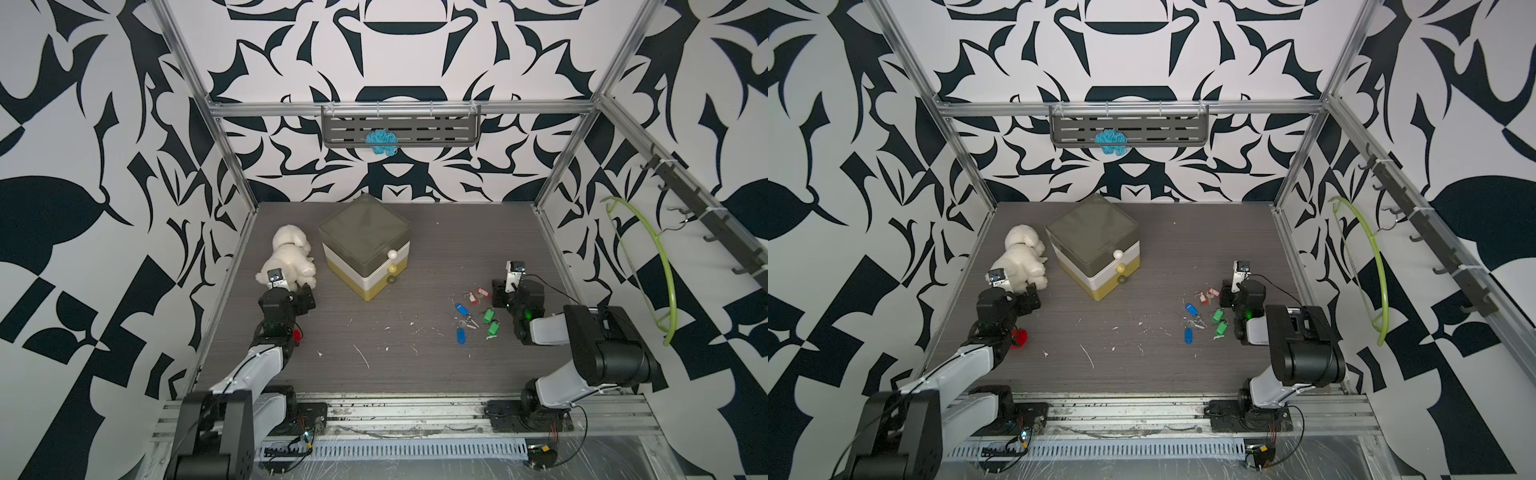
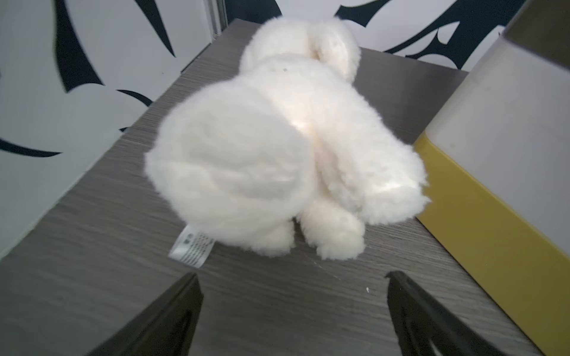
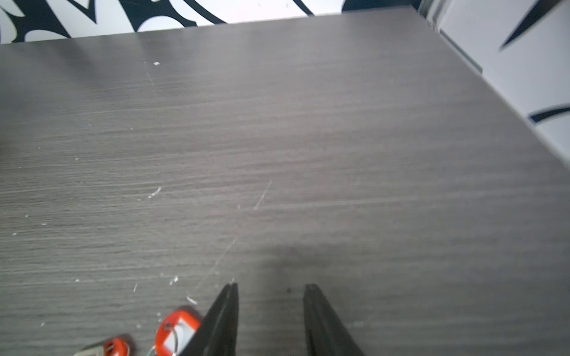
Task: Take the keys out of the drawer
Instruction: Reset both arms
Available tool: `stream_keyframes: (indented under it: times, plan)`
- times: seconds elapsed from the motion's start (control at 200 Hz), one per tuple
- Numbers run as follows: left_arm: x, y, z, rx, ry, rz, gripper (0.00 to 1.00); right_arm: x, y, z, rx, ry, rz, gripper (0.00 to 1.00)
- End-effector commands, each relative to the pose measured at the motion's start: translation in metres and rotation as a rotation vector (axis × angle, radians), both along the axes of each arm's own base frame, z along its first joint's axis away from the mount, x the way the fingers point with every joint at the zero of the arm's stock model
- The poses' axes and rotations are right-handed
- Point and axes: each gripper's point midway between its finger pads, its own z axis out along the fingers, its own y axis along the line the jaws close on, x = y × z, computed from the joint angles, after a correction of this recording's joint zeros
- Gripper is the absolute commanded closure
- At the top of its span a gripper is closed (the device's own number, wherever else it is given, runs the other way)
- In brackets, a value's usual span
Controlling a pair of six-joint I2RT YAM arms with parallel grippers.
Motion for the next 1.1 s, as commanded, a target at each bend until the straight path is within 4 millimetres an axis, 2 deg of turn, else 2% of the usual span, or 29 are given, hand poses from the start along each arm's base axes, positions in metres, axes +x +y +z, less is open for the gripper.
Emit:
stream_keyframes:
  times: [0.0, 0.09, 0.11, 0.135, 0.15, 0.21, 0.29, 0.33, 1.095]
  plan:
    - [0.04, -0.02, 0.034, 0.014, -0.175, -0.13, 0.01, 0.014, 0.002, 0.023, -0.006, -0.075, 0.015, 0.53]
    - [0.051, -0.027, 0.022, 0.03, -0.165, -0.193, 0.01, 0.014, 0.002, 0.023, -0.008, -0.075, 0.016, 0.46]
    - [0.051, -0.027, 0.019, 0.03, -0.171, -0.195, 0.01, 0.014, 0.003, 0.023, -0.007, -0.075, 0.016, 0.36]
    - [0.051, -0.027, 0.012, 0.031, -0.17, -0.196, 0.01, 0.014, 0.003, 0.023, -0.009, -0.073, 0.016, 0.05]
    - [0.051, -0.028, 0.01, 0.03, -0.176, -0.201, 0.01, 0.014, 0.003, 0.023, -0.009, -0.074, 0.017, 0.01]
    - [0.055, -0.023, 0.009, 0.033, -0.194, -0.178, 0.01, 0.014, 0.004, 0.023, -0.011, -0.076, 0.023, 0.0]
    - [0.061, -0.008, 0.001, 0.023, -0.099, -0.088, 0.01, 0.014, 0.004, 0.023, -0.013, -0.072, 0.025, 0.0]
    - [0.063, -0.005, 0.001, 0.015, -0.105, -0.083, 0.01, 0.014, 0.005, 0.023, -0.015, -0.07, 0.027, 0.01]
    - [0.061, -0.007, 0.002, 0.021, -0.114, -0.091, 0.01, 0.018, 0.006, 0.02, -0.037, -0.052, 0.027, 0.0]
